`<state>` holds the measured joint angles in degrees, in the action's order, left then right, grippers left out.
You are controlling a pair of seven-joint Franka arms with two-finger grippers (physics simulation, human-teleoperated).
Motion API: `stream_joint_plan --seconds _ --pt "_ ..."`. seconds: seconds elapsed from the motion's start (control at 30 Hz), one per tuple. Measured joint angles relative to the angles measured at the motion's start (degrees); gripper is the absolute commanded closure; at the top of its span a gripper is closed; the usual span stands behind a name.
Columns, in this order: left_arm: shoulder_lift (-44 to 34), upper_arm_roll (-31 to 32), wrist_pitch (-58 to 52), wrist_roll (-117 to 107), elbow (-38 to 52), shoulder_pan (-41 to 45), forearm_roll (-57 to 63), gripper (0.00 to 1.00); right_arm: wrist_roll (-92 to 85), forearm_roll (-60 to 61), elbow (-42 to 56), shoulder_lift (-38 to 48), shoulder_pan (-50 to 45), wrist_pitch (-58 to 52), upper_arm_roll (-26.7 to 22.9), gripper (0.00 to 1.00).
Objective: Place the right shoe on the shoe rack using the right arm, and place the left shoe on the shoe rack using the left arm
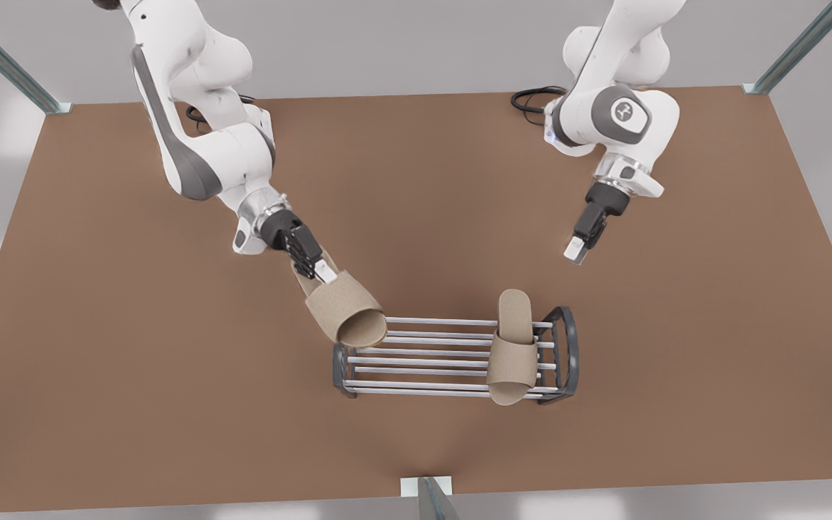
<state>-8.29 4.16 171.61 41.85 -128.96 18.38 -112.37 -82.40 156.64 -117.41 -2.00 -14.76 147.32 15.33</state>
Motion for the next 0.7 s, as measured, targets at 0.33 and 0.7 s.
stream_joint_plan --seconds 0.33,0.7 --pt "10.9 -21.0 -28.1 2.4 13.4 -15.6 60.3 0.0 -0.6 9.4 16.9 -17.9 -9.0 6.3 -0.3 0.79" --pt "12.0 -12.1 -73.5 -18.1 39.7 2.1 108.5 0.0 -4.2 9.4 26.2 -30.9 -14.2 5.2 -6.9 0.79"
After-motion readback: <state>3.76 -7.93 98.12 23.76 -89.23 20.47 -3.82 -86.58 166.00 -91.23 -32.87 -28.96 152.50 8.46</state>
